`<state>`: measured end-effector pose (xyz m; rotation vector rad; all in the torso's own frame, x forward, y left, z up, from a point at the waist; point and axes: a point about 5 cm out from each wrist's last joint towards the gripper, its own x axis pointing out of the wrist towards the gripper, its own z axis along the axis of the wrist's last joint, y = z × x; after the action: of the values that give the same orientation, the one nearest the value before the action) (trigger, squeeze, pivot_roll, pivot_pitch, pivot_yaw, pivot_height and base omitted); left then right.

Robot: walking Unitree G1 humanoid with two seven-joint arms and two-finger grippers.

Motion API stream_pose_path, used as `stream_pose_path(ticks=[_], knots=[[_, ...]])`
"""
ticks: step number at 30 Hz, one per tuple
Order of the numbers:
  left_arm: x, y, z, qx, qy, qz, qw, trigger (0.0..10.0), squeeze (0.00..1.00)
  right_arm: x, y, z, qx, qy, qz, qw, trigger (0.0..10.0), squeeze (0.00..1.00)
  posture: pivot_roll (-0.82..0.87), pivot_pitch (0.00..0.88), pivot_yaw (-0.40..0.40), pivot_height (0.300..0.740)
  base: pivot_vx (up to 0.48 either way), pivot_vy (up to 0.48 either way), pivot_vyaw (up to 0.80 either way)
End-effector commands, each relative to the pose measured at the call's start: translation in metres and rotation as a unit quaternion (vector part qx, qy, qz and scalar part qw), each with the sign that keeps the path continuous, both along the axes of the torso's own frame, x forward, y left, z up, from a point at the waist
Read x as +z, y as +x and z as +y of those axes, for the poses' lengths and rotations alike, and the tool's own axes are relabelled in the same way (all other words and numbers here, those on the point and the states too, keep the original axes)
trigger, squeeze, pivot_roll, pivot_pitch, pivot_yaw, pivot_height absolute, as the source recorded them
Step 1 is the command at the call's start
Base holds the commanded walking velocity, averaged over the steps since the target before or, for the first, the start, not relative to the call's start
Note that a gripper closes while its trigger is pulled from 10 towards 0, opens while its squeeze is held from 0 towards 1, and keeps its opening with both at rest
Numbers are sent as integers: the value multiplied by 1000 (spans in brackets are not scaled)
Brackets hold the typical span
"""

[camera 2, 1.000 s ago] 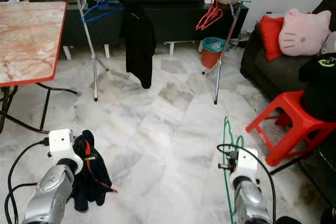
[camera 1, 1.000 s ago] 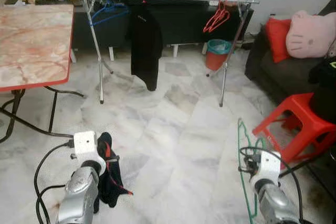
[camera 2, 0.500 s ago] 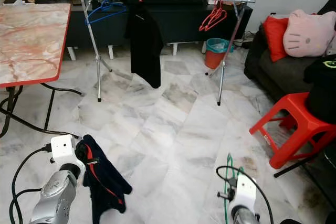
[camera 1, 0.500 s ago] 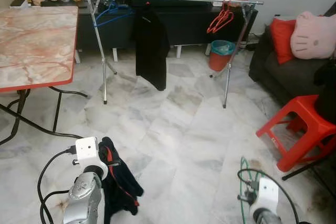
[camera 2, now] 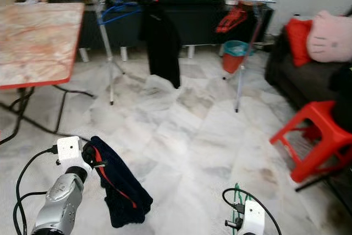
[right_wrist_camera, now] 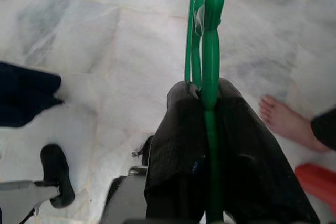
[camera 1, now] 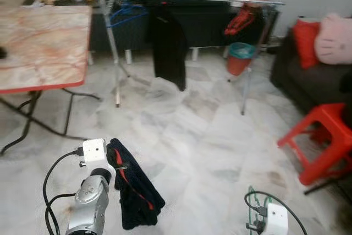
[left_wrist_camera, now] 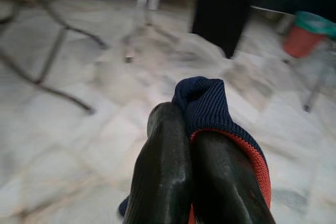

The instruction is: Hang hanger

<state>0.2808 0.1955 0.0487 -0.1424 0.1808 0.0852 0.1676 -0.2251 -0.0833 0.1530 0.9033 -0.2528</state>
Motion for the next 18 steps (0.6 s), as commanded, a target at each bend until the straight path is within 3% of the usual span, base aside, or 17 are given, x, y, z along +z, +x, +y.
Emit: stream_pose_path(ticks=[1,3,10,18], knots=[[6,2,5,11,7,-14,1000,10000,0,0,0,1,1,6,-1,1000,10000,0,171,0,-63,740,0,371,0],[6,2,5,12,7,-15,1000,10000,0,-1,0,3,-8,24,-3,1000,10000,0,174,0,-64,740,0,371,0],[7,2,4,15,4,-16,1000,10000,0,-1,2,5,19,11,3,1000,10000,0,180,0,-70,740,0,356,0],[7,2,4,17,4,-15,1000,10000,0,0,4,7,23,12,-1,1000,10000,0,182,0,-71,740,0,341,765]])
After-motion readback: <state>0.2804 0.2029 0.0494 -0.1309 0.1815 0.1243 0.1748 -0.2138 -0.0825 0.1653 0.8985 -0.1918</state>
